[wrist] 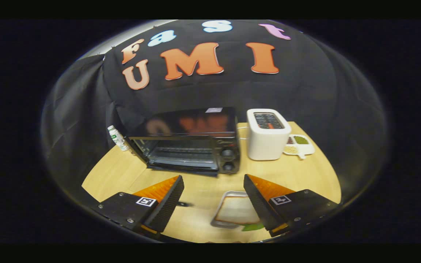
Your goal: Open the toaster oven, put the food inside, and close the toaster oven door.
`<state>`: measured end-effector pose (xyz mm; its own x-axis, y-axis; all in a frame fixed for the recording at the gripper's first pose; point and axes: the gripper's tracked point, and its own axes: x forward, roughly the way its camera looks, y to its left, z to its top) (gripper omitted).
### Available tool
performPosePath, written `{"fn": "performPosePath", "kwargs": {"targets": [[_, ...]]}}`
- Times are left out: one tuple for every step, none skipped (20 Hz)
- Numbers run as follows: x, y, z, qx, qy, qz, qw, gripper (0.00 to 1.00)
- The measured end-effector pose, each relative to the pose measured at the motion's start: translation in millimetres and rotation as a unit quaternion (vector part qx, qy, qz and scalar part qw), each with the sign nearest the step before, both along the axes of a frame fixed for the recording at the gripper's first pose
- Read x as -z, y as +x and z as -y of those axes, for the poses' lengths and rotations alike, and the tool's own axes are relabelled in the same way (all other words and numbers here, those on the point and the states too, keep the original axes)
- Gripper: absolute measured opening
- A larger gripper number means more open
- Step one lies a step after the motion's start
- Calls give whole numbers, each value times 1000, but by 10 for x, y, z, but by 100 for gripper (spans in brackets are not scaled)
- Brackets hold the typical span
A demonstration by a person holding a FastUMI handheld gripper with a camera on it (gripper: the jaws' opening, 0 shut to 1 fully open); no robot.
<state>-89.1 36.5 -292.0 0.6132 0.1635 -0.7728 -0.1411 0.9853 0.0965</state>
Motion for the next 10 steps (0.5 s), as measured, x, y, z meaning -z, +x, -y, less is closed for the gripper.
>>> {"fn": "performPosePath", "kwargs": {"targets": [[48,-29,206,5,-14,-3,1000,98],[134,-77,377,9,-25,-18,999,98],[244,-147,495,12,-32,-36,999,98],[368,-208,576,11,-35,-54,998,98],[495,-264,653,12,-37,-66,997,98],[640,-330,700,13,-35,-85,996,98],[747,-462,713,13,-29,-113,993,97],[892,-588,688,11,-14,-143,990,98],[1030,-691,661,15,1,-165,986,98],[1134,-757,643,23,13,-179,983,99]]}}
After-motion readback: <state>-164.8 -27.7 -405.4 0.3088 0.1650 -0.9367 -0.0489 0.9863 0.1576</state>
